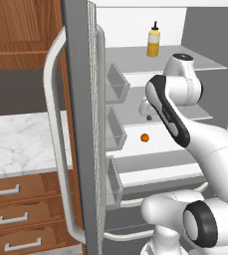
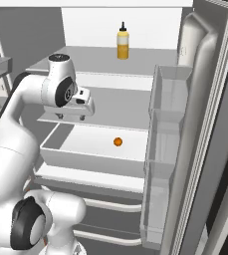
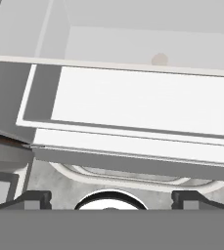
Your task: Fully open the fridge drawer.
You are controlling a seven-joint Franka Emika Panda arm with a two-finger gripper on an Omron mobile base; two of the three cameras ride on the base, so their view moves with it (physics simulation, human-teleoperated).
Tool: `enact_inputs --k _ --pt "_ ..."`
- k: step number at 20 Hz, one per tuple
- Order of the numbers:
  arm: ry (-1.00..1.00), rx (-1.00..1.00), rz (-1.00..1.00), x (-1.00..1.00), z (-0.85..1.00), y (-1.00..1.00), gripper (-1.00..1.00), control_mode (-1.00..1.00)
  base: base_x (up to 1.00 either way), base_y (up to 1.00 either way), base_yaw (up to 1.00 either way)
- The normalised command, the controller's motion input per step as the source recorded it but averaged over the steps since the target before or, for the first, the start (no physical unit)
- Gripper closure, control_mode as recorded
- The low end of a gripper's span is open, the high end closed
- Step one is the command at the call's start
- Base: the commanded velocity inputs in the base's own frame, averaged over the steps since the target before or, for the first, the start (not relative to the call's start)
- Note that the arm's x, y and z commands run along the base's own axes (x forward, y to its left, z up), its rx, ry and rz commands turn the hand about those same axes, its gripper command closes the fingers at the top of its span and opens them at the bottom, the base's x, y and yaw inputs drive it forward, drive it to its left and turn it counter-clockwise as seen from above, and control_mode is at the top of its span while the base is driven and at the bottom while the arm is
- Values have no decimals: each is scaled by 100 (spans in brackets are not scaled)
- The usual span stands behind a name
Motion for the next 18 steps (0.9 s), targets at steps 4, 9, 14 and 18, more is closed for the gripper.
enact_inputs --k 4,9,14,18 --pt "0 0 0 0 0 0 -100 -100 0 0 0" --pt "0 0 0 -23 -4 -2 -100 -100 0 0 0" --pt "0 0 0 -48 -20 -7 -100 -100 0 0 0" --pt "0 0 0 -42 -44 0 -100 -100 0 0 0"
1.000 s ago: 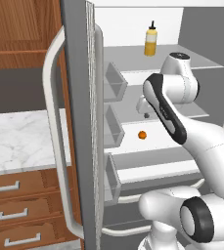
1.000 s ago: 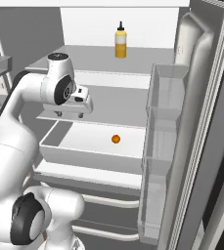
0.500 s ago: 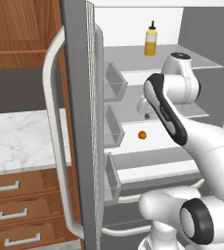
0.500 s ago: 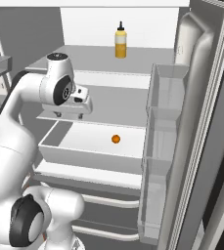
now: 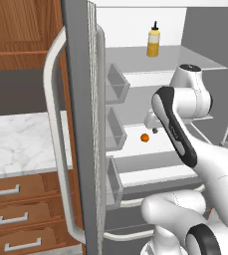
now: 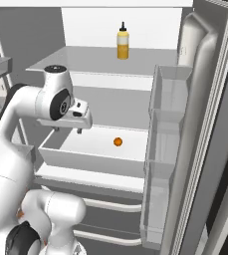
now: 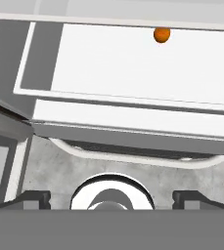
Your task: Fully open the fridge drawer.
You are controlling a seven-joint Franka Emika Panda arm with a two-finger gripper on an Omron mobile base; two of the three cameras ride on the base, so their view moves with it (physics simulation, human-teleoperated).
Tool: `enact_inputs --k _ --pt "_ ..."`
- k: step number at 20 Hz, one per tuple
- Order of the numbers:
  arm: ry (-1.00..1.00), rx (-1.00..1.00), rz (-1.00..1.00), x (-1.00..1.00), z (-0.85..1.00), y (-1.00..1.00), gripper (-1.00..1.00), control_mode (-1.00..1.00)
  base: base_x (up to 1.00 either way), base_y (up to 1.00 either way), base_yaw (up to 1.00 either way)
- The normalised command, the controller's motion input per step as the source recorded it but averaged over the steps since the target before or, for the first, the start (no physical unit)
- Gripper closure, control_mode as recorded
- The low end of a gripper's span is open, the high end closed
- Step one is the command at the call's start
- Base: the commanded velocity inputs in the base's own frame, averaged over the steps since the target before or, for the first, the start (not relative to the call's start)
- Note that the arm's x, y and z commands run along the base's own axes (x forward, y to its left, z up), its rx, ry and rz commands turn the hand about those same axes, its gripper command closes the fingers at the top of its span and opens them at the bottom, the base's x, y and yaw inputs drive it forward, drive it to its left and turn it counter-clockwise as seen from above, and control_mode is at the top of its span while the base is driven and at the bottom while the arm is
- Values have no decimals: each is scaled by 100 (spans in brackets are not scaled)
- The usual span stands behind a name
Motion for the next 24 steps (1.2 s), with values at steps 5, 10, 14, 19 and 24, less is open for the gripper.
enact_inputs --k 5,10,14,19,24 --pt "0 0 0 -20 -40 0 -100 -100 0 0 0" --pt "0 0 0 -9 -18 -1 -100 100 -12 -5 0" --pt "0 0 0 0 0 0 -100 100 -41 -26 0" --pt "0 0 0 0 0 0 -100 100 -42 -38 0" --pt "0 0 0 0 0 0 -100 100 -26 -36 0"
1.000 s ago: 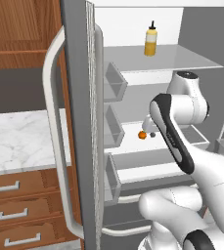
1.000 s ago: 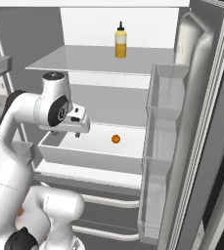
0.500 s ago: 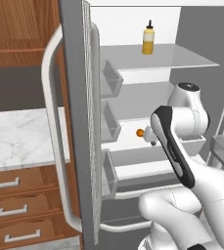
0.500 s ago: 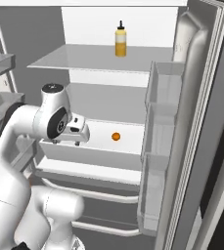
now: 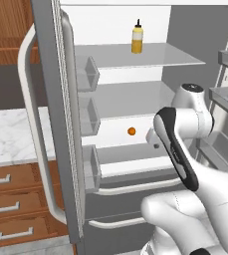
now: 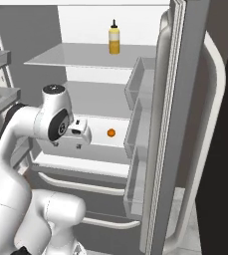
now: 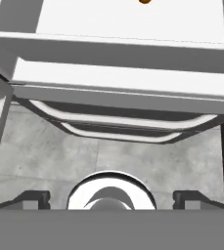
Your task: Fully open the fridge drawer.
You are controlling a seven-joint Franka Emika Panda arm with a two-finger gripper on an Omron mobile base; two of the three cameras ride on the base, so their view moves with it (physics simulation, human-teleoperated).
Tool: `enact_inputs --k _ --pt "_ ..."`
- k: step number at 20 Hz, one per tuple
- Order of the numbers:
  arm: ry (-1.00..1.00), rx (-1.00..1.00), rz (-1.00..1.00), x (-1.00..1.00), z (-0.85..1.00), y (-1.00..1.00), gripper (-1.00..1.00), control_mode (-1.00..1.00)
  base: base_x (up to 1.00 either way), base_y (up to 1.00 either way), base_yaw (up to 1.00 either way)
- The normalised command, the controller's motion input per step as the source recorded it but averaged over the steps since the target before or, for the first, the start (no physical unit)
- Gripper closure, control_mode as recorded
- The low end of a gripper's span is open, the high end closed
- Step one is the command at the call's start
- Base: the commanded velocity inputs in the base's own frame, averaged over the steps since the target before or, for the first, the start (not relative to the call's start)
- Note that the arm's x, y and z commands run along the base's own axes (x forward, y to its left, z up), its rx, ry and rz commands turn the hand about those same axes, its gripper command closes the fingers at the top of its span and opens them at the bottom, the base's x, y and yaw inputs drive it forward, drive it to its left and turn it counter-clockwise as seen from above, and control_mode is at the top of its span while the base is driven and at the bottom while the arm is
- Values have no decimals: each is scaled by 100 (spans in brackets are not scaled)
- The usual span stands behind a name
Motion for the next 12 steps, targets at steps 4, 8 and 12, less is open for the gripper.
enact_inputs --k 4,8,12 --pt "-1 4 0 11 0 -3 -100 -100 0 0 0" --pt "0 11 2 71 0 0 -100 -100 0 0 0" --pt "0 11 1 98 -1 0 -100 -100 0 0 0"
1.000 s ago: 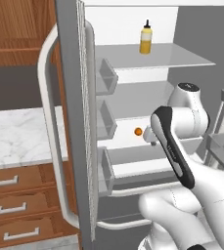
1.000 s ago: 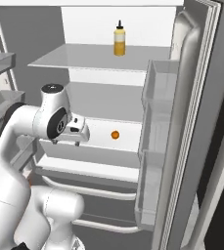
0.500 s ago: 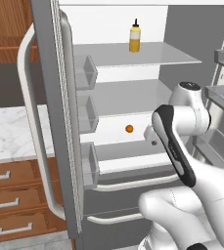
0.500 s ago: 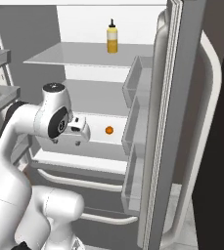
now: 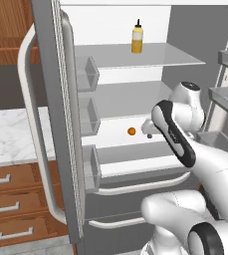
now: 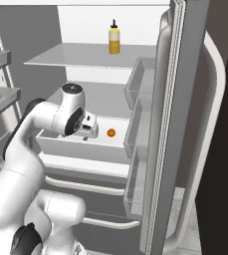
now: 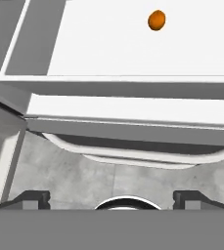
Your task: Fully open the fridge drawer.
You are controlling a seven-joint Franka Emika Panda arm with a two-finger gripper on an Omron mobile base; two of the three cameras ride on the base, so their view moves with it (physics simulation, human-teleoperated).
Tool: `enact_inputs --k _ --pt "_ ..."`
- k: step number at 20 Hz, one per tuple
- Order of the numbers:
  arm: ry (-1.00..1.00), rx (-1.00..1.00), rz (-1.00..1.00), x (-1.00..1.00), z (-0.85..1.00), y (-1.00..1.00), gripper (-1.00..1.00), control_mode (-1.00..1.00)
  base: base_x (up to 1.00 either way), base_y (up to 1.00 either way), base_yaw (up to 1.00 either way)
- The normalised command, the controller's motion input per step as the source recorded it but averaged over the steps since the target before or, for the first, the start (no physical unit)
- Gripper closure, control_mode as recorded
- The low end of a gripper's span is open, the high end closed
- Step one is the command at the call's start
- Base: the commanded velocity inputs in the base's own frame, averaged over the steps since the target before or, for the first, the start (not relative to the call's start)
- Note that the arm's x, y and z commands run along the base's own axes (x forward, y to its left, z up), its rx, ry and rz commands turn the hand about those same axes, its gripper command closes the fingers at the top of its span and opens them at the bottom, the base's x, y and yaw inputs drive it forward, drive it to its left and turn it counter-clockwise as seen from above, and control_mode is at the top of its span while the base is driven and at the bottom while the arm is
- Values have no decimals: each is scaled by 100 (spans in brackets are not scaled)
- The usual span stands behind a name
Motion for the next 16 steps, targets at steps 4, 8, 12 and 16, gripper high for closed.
enact_inputs --k 4,8,12,16 --pt "0 1 0 63 -8 0 -100 -100 0 0 0" --pt "0 0 0 50 -23 0 -100 -100 0 0 0" --pt "0 0 0 34 -41 0 -100 -100 0 0 0" --pt "0 0 0 34 -50 0 -100 -100 0 0 0"
